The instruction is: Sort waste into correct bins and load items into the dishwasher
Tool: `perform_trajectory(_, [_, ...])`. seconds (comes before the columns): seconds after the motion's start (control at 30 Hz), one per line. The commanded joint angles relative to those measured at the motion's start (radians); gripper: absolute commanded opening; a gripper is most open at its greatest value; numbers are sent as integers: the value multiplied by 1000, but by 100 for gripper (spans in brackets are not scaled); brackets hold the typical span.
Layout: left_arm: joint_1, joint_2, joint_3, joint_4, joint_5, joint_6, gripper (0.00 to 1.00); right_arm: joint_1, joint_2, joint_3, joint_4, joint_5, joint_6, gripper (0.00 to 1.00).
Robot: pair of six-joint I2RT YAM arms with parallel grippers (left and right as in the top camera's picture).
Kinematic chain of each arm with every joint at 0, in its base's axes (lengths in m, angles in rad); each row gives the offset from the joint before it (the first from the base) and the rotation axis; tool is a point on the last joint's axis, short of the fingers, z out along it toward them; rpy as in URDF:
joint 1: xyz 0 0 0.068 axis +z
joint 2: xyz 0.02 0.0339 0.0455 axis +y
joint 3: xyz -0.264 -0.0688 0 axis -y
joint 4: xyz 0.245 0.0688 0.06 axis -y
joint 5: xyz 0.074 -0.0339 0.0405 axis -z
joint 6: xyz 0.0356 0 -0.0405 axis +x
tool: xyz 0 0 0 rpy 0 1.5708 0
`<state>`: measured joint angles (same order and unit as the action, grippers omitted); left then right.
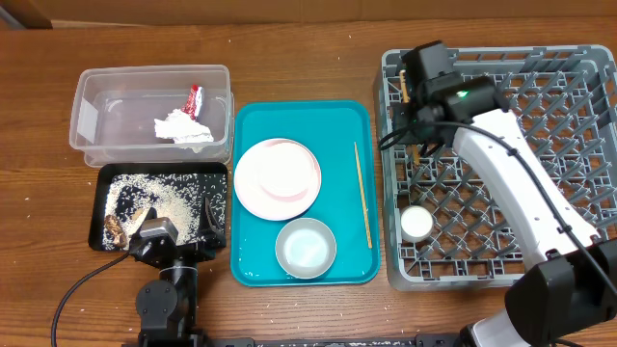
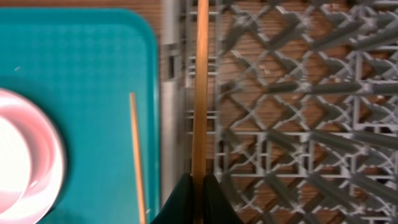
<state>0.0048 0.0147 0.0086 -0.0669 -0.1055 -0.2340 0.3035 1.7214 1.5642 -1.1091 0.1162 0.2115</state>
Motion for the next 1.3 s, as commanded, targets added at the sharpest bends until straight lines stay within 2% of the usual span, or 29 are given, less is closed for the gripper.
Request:
perform_trajectory(0.0, [9, -10, -4, 1, 5, -10, 100, -24, 25, 6, -5, -71, -16, 4])
perform_trajectory(0.13, [9, -10, -4, 1, 5, -10, 100, -19, 68, 6, -26, -162, -86, 5])
perform_trajectory(0.23, [9, -10, -4, 1, 5, -10, 100, -9, 90, 6, -18, -81, -73, 21])
perform_trajectory(0.43, [9, -10, -4, 1, 5, -10, 100, 13, 74, 7, -16, -110, -60, 32])
perform_trajectory(0.6, [9, -10, -4, 1, 5, -10, 100, 114, 71, 6, -49, -201, -68, 35])
perform_trajectory(0.67, [9, -10, -4, 1, 5, -10, 100, 180, 72, 0, -48, -195, -83, 40])
perform_trajectory(0.77, [9, -10, -4, 1, 5, -10, 100, 272, 72, -43, 2, -138, -80, 47])
perform_trajectory(0.93, [9, -10, -4, 1, 5, -10, 100, 380, 78, -212, 166, 108, 7, 57])
perform_trajectory(1.13, [9, -10, -4, 1, 5, -10, 100, 367, 88, -368, 324, 152, 7, 59])
perform_trajectory(1.27, [9, -10, -4, 1, 5, -10, 100, 336, 89, -385, 340, 113, -10, 62])
